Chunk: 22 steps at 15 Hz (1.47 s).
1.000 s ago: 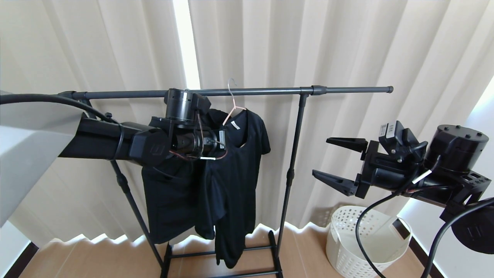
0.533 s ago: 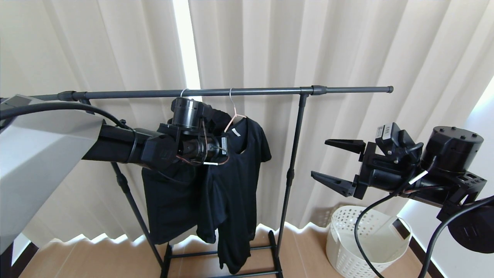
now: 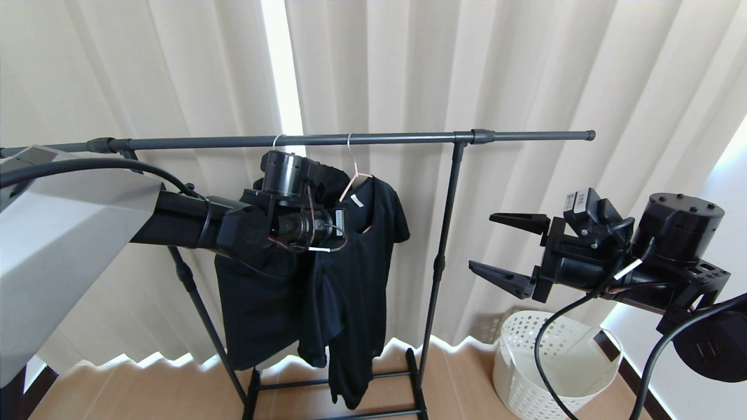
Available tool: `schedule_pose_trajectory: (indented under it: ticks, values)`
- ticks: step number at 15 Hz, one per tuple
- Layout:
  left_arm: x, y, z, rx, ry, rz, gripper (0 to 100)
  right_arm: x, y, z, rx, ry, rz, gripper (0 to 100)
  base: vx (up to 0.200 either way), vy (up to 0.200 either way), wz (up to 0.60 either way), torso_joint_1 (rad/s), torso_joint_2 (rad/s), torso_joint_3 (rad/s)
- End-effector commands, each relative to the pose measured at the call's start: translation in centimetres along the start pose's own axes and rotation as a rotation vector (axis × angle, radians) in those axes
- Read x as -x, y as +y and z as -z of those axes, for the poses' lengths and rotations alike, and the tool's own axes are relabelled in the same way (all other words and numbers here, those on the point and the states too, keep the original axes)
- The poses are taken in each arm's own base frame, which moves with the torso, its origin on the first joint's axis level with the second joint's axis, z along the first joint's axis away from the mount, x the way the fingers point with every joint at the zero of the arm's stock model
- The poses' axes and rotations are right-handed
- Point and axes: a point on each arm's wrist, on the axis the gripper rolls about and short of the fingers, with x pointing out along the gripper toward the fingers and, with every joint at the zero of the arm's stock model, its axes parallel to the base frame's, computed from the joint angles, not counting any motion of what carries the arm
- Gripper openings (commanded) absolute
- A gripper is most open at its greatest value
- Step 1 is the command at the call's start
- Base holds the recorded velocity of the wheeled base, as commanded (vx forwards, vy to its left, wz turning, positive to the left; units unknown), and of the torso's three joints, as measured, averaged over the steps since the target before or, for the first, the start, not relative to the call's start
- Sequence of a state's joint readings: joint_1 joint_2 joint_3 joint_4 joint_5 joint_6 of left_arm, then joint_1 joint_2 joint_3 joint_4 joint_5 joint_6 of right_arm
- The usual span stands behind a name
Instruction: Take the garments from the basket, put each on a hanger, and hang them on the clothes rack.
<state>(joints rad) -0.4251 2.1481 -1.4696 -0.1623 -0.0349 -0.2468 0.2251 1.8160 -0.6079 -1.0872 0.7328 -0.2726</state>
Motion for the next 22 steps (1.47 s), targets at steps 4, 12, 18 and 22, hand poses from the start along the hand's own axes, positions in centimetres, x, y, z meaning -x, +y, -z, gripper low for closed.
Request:
schedule_pose_trajectory:
  ticks: [4,12,18,22]
  values:
    - [0.1,0.0,-0.1,0.006,-0.003,-0.001,100,0.0,0.0,0.0,0.000,0.000,-0.001,100,0.000,0.000,0.00,0.000,0.00,0.000]
    - [1.2,-0.6,-0.7,-0.004,-0.033,-0.036,100,0.0,0.0,0.0,0.002,-0.002,0.000,100,0.000,0.000,0.00,0.000,0.00,0.000]
    - [3.0,-0.7,-1.0,-0.003,-0.048,-0.051,100,0.2,0.0,-0.5,0.012,-0.013,0.004,100,0.000,0.000,0.00,0.000,0.00,0.000]
    - [5.0,-0.8,-1.2,-0.002,-0.060,-0.051,100,0.4,0.1,-0.9,0.023,-0.024,0.007,100,0.000,0.000,0.00,0.000,0.00,0.000]
